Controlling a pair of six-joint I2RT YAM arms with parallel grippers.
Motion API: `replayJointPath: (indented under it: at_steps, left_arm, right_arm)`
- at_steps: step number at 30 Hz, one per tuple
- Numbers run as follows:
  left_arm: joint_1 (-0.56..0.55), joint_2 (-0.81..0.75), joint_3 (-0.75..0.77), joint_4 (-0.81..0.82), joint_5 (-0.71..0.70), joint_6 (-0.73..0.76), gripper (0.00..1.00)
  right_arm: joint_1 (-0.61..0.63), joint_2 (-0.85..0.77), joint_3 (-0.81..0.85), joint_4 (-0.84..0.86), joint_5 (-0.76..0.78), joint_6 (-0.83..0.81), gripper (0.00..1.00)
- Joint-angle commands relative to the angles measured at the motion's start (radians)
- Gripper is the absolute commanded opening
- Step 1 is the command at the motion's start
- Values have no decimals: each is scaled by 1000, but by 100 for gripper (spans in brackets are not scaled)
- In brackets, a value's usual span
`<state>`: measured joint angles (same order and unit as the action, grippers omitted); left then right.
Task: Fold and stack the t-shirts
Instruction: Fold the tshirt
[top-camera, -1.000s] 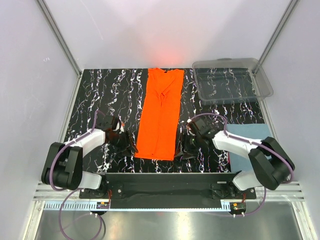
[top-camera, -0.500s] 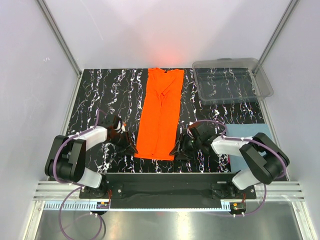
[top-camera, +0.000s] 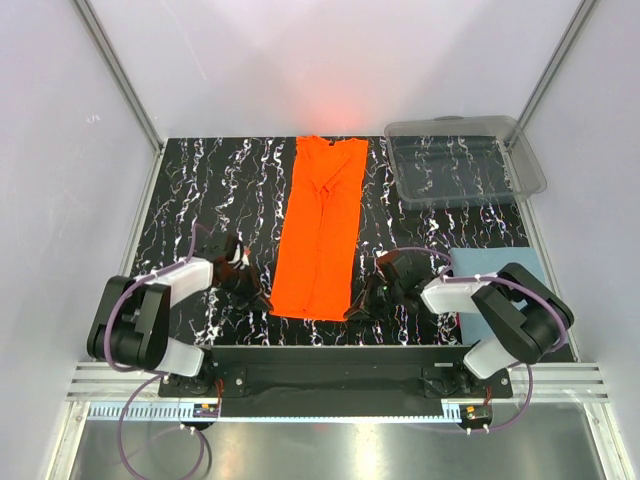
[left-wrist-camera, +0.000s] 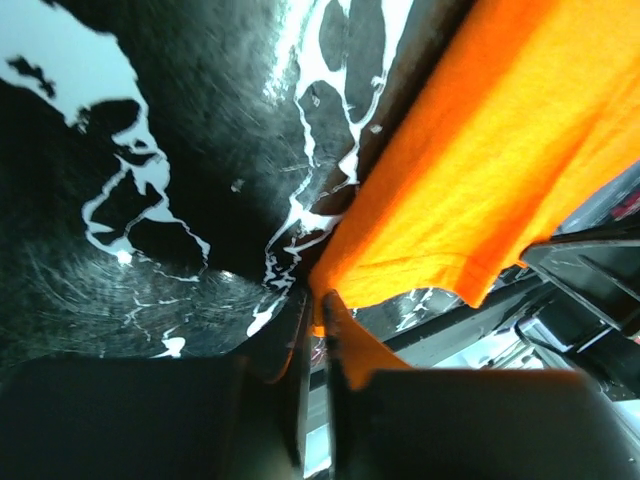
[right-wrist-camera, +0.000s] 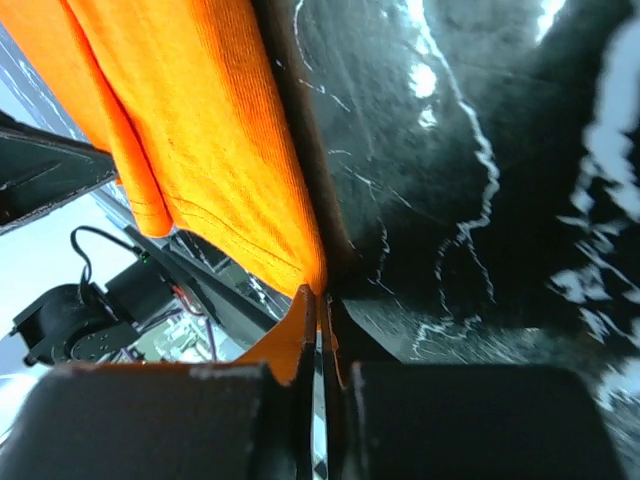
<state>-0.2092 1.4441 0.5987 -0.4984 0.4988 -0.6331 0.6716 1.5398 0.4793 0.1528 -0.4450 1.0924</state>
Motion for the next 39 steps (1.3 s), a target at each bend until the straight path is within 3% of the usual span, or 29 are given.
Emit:
replayJointPath:
  at_steps: [1, 6, 15, 21, 27, 32, 35, 36, 39]
  left_arm:
    - [-2, -33, -76, 26, -56, -23, 1]
    - [-28, -149, -152, 75, -25, -114, 0]
    - [-202, -301, -299, 185, -28, -322, 0]
    - [-269, -513, -419, 205, -20, -451, 0]
    - [-337, -643, -438, 205, -17, -551, 0]
    - [-358, -585, -250, 170, -54, -525, 0]
    - [-345, -432, -52, 127, -100, -440, 0]
    - [-308, -315, -1, 117, -86, -412, 0]
    - [-222, -159, 183, 103, -48, -327, 0]
  right_arm:
    - [11, -43, -48, -68, 117, -22, 0]
    - [11, -122, -73, -142, 126, -100, 0]
    - [11, -300, -116, -317, 158, -163, 0]
    - [9, -435, -153, -459, 134, -177, 0]
    - [9, -569, -145, -582, 127, -183, 0]
    - [8, -500, 58, -667, 204, -274, 0]
    - [-108, -388, 213, -680, 161, -378, 0]
    - [-188, -356, 247, -680, 122, -408, 0]
    - [-274, -218, 414, -693, 86, -515, 0]
